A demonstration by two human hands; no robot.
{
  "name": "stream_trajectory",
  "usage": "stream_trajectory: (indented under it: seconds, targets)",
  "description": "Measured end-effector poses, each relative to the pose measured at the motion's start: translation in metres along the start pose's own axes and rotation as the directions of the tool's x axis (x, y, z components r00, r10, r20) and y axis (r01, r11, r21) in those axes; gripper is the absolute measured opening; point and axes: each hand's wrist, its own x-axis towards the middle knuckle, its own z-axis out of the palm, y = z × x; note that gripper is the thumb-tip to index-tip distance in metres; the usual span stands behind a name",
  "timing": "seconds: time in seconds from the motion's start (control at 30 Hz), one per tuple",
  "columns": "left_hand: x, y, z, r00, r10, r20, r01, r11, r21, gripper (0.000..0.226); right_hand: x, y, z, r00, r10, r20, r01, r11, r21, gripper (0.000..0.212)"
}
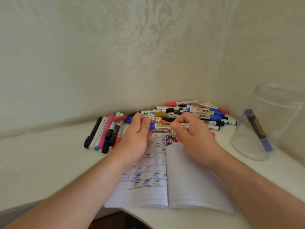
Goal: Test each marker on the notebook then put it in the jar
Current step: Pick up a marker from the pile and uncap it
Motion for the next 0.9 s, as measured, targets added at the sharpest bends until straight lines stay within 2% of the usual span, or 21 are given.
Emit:
stream_trajectory:
  seconds: [0.17, 0.27, 0.33, 0.37, 0.43, 0.47, 0.53, 0.63, 0.7, 0.8, 0.9]
  targets:
    - [0.0, -0.001, 0.0, 0.999, -0.037, 0.024, 0.035, 0.997, 0.067, 0.028, -0.003, 0.0, 0.006, 0.997, -0.026, -0.068, 0.026, 1.0, -0.002, 0.015]
    - [0.001, 0.007, -0.006, 0.994, -0.03, 0.103, -0.002, 0.954, 0.299, 0.025, -0.008, 0.002, 0.008, 0.989, -0.061, -0.135, 0.06, 0.998, -0.015, 0.014]
    - [-0.005, 0.015, -0.02, 0.98, -0.004, 0.199, -0.097, 0.864, 0.494, 0.028, -0.011, 0.001, 0.005, 0.993, -0.082, -0.081, 0.078, 0.995, -0.057, 0.008]
    - [-0.01, 0.02, -0.03, 0.968, 0.019, 0.251, -0.17, 0.785, 0.595, 0.029, -0.012, 0.002, 0.002, 0.997, -0.072, -0.038, 0.069, 0.995, -0.076, 0.006]
    - [-0.022, 0.028, -0.055, 0.951, 0.113, 0.288, -0.297, 0.589, 0.751, 0.03, -0.014, 0.005, -0.004, 0.999, -0.037, 0.024, 0.039, 0.996, -0.076, 0.024]
    - [-0.03, 0.032, -0.072, 0.949, 0.187, 0.252, -0.314, 0.526, 0.791, 0.029, -0.013, 0.007, -0.006, 0.999, -0.029, 0.019, 0.03, 0.998, -0.053, 0.029]
    - [-0.045, 0.036, -0.115, 0.947, 0.313, 0.078, -0.237, 0.513, 0.825, 0.025, -0.011, 0.011, -0.008, 0.999, -0.029, -0.045, 0.029, 1.0, 0.002, 0.025]
    - [-0.075, 0.029, -0.198, 0.914, 0.362, -0.184, -0.018, 0.49, 0.871, 0.023, -0.011, 0.014, -0.008, 0.996, -0.046, -0.078, 0.045, 0.999, -0.013, 0.017]
    - [-0.099, 0.017, -0.252, 0.887, 0.32, -0.332, 0.165, 0.452, 0.877, 0.024, -0.012, 0.012, -0.005, 0.997, -0.058, -0.051, 0.056, 0.998, -0.043, 0.015]
    - [-0.135, -0.001, -0.308, 0.803, 0.195, -0.563, 0.471, 0.372, 0.8, 0.027, -0.012, 0.008, -0.001, 0.998, -0.062, -0.023, 0.06, 0.996, -0.065, 0.015]
    - [-0.156, -0.015, -0.335, 0.769, 0.064, -0.636, 0.596, 0.289, 0.749, 0.022, -0.014, 0.005, 0.001, 0.997, -0.065, -0.032, 0.062, 0.996, -0.067, 0.013]
